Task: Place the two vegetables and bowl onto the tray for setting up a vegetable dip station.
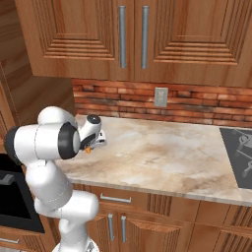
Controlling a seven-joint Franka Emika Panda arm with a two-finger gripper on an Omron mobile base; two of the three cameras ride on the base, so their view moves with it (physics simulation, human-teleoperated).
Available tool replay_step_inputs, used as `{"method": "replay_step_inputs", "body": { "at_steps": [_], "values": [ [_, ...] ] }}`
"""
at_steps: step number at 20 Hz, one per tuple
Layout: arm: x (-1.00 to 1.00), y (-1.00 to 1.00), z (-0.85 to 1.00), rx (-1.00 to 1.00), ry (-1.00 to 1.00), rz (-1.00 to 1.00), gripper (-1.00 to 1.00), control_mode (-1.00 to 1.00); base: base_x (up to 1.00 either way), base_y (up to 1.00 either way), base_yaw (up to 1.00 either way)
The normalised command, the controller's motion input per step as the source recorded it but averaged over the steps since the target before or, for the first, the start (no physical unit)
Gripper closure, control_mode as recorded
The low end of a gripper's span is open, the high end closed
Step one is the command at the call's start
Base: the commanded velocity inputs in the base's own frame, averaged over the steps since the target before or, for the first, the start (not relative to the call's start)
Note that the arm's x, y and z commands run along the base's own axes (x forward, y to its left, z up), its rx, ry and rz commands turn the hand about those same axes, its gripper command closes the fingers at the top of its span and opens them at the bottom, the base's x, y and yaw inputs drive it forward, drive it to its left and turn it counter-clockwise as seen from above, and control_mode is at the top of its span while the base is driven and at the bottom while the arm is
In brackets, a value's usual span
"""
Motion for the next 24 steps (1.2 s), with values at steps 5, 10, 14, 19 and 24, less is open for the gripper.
{"method": "replay_step_inputs", "body": {
  "at_steps": [5,10,14,19,24],
  "values": [
    [-0.42,-0.15,0.25,0.00,-0.08,0.22,1.00,-1.00,0.00,0.00,0.00],
    [-0.34,-0.12,0.31,0.00,-0.03,0.26,1.00,-1.00,0.00,0.00,0.00],
    [-0.16,-0.10,0.38,0.00,0.00,0.27,1.00,-1.00,0.00,0.00,0.00],
    [-0.13,-0.08,0.42,0.00,0.00,0.25,1.00,-1.00,0.00,0.00,0.00],
    [-0.26,-0.12,0.37,-0.02,0.00,0.25,1.00,-1.00,0.00,0.00,0.00]
  ]
}}
